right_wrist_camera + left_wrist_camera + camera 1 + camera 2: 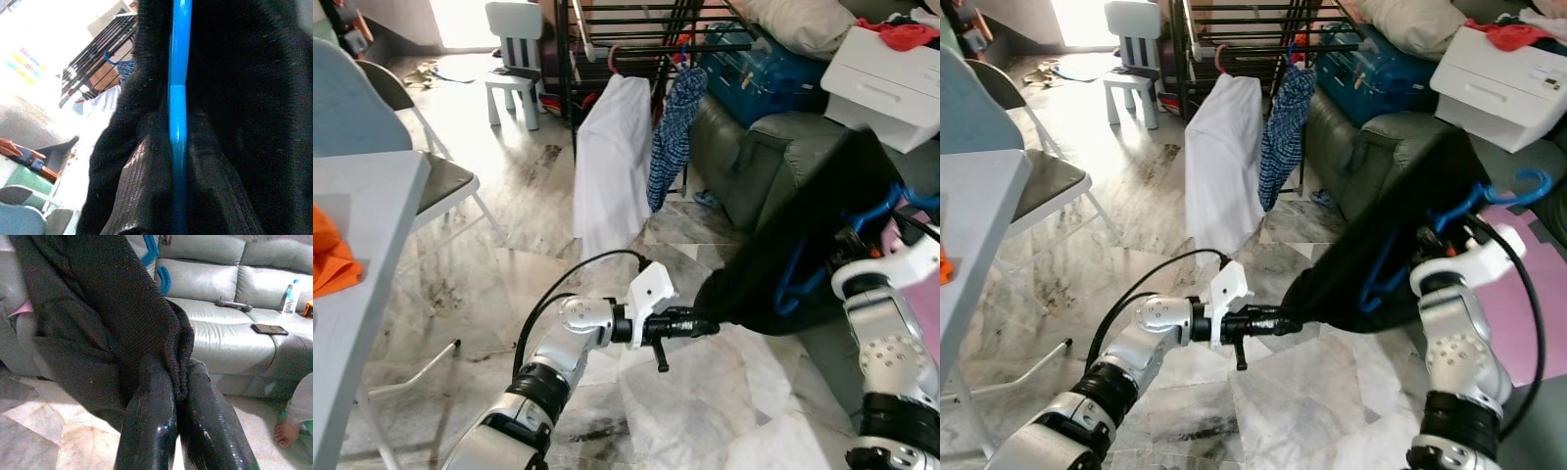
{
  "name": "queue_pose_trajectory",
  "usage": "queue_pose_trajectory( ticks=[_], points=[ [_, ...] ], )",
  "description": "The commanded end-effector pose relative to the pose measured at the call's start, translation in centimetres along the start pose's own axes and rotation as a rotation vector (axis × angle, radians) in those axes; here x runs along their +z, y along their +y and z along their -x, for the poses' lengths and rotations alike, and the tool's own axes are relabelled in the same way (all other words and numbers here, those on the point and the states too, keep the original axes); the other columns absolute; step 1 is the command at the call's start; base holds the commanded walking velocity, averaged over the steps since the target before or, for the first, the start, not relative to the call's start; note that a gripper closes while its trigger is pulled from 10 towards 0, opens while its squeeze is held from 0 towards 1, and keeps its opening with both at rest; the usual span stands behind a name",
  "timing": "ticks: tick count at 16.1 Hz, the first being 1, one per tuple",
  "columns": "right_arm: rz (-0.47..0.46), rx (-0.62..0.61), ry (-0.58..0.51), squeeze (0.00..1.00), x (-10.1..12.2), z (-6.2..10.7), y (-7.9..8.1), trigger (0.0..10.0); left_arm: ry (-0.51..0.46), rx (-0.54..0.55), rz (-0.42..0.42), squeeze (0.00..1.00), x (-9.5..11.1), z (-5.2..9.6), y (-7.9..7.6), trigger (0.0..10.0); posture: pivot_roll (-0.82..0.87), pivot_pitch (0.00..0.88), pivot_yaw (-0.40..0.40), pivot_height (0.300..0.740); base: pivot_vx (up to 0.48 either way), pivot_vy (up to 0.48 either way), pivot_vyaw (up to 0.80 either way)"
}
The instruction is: Hang hanger
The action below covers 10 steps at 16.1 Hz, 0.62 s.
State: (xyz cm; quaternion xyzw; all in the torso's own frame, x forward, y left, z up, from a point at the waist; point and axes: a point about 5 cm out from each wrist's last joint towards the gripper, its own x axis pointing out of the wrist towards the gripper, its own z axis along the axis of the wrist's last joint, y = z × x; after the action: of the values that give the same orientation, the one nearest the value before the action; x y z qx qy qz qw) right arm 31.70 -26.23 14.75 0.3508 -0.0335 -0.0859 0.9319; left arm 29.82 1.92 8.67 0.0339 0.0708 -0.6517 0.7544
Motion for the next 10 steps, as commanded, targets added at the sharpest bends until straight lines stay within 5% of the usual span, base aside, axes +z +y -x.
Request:
queue_pose_trajectory(
  ticks=[1, 4, 5, 6, 9, 10],
  points=[
    [0.124, -0.058, -0.140, 0.00, 2.9, -0.4, 0.0, 10.0, 0.032, -0.029, -0.024, 0.00, -0.3, 0.0, -0.4, 10.0, 0.01, 0.000, -0.041, 0.740, 0.000, 0.000, 0.00],
    [0.517, -0.052, -0.092, 0.00, 2.1, -0.4, -0.2, 10.0, 0.042, -0.049, -0.014, 0.00, -0.7, 0.0, -0.8, 10.0, 0.01, 0.000, -0.040, 0.740, 0.000, 0.000, 0.00],
    [0.754, -0.030, -0.053, 0.00, 1.3, -0.2, -0.3, 10.0, 0.044, -0.049, -0.013, 0.00, -0.8, 0.0, -0.8, 10.0, 0.02, 0.000, -0.040, 0.740, 0.000, 0.000, 0.00],
    [0.740, -0.106, -0.051, 0.00, 1.2, -0.1, -1.4, 10.0, 0.046, -0.039, -0.014, 0.00, -0.9, 0.0, -0.8, 10.0, 0.02, 0.000, -0.042, 0.740, 0.000, 0.000, 0.00],
    [0.743, -0.056, -0.114, 0.00, 1.0, 0.2, -1.3, 10.0, 0.050, -0.026, 0.014, 0.05, -1.3, 0.0, -0.9, 10.0, 0.02, 0.000, -0.040, 0.740, 0.000, 0.000, 0.00],
    [0.739, -0.028, -0.137, 0.00, 1.0, 0.4, -1.0, 10.0, 0.055, -0.039, 0.020, 0.59, -1.5, -0.1, -1.1, 10.0, 0.02, 0.000, -0.039, 0.740, 0.000, 0.000, 0.00]
  ],
)
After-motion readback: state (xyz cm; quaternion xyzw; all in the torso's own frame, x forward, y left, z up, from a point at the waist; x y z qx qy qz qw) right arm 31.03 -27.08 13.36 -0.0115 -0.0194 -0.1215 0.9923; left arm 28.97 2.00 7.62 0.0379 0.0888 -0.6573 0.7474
